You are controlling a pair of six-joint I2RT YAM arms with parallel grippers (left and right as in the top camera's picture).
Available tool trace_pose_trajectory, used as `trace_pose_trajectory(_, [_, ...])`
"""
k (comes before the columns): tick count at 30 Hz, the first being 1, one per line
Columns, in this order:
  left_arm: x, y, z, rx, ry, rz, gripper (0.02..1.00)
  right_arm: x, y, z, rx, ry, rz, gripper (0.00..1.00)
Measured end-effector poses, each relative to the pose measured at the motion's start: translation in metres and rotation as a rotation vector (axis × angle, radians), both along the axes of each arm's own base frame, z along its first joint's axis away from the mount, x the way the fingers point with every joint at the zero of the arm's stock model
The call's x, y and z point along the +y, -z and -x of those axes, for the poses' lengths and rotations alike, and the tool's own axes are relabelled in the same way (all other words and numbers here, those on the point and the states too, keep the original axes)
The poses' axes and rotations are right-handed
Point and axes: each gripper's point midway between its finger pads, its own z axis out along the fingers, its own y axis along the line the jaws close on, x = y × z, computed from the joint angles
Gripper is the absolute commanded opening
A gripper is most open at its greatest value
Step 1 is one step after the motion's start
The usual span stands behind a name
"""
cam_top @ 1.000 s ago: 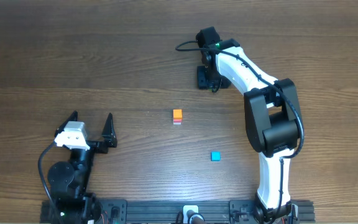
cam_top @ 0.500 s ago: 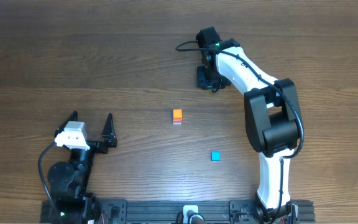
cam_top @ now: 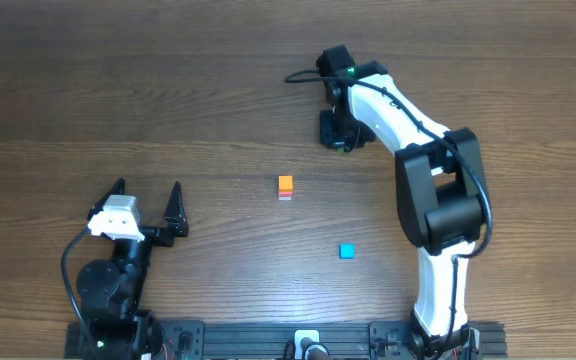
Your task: Stack Cubes
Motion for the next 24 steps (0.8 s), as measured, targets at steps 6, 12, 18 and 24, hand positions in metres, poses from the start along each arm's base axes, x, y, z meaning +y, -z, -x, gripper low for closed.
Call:
trace_pose_trajectory(6, [0.0, 0.0, 0.0, 0.0, 0.0, 0.0, 1.0, 0.002, -0.068, 0.015, -0.068, -0.007, -0.025, 0.012])
trace_pose_trajectory(12, [0.0, 0.0, 0.0, 0.0, 0.0, 0.0, 0.998, 0.03, -0.127, 0.046, -0.144, -0.06, -0.067, 0.009])
trace_pose_trajectory(18, [0.0, 0.0, 0.0, 0.0, 0.0, 0.0, 1.0, 0.076, -0.132, 0.075, -0.142, -0.138, -0.086, 0.012])
trace_pose_trajectory(24, [0.0, 0.0, 0.0, 0.0, 0.0, 0.0, 1.0, 0.105, -0.126, 0.087, -0.145, -0.158, -0.096, 0.012])
